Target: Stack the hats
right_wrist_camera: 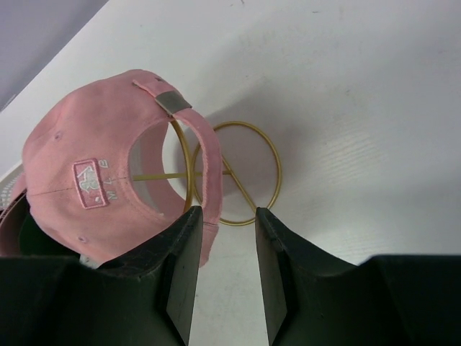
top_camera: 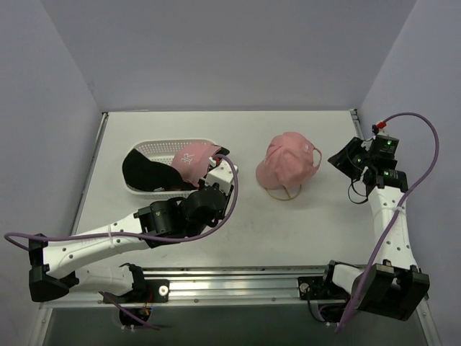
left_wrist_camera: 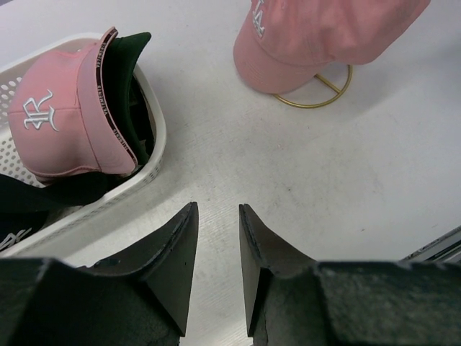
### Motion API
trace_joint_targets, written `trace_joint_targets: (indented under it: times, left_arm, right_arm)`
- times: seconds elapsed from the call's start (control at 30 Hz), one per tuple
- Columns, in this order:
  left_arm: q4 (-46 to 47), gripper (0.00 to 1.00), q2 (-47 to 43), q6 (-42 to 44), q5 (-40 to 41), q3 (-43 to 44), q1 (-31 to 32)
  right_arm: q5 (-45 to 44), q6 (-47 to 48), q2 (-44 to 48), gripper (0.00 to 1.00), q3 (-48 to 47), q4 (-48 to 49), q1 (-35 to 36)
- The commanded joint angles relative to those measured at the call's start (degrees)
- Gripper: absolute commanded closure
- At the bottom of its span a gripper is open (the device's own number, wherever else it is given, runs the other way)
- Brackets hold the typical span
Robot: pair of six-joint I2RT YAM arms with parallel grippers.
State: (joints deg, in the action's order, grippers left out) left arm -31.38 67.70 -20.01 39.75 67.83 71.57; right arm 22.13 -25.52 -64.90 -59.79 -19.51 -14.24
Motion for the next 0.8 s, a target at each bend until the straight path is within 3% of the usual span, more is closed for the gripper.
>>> trace_joint_targets:
  times: [0.0,0.77]
  left_arm:
    - [1.3,0.62,-1.6,-0.8,-1.2,-0.1,-1.0]
    - [3.1,0.57,-6.7,-1.8,-4.7,-4.8,-5.0]
  right_arm:
    - [5.5,-1.4,-0.4,0.68,-0.8,5.1,-0.4]
    - [6.4,-5.5,-6.5,0.68,5.6,17.5,2.4]
